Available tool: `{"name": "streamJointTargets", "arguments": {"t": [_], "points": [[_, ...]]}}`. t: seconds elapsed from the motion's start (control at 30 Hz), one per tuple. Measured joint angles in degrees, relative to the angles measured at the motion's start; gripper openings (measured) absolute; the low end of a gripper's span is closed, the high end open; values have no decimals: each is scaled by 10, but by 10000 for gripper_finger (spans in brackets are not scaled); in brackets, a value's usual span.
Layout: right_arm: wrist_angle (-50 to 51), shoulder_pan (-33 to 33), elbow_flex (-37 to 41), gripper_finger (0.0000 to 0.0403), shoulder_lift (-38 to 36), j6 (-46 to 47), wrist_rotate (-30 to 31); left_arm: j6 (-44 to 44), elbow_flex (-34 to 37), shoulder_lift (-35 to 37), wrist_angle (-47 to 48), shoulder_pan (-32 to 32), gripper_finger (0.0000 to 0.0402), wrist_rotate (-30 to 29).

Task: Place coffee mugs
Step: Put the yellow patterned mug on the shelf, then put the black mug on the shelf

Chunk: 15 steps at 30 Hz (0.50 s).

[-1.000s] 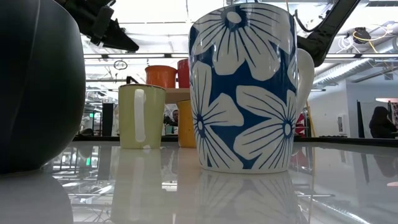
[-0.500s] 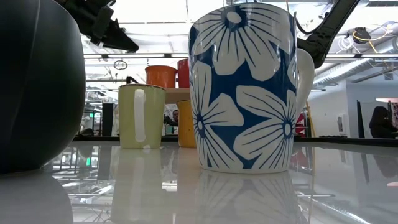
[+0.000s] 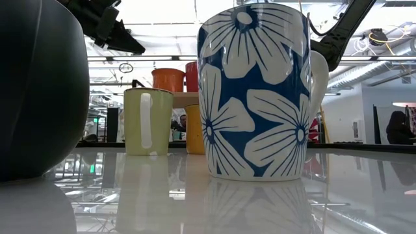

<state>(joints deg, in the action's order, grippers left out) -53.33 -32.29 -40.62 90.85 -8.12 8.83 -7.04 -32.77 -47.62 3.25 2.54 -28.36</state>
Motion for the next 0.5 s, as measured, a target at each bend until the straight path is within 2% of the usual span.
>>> {"name": "streamJointTargets", "arguments": {"t": [0.3,0.5], "points": [[1,11,0,0,-13,-2,2,3,0,0,0,-1,115,4],[43,56,0,0,-70,-5,1,18,0,0,0,-2,115,29]]}}
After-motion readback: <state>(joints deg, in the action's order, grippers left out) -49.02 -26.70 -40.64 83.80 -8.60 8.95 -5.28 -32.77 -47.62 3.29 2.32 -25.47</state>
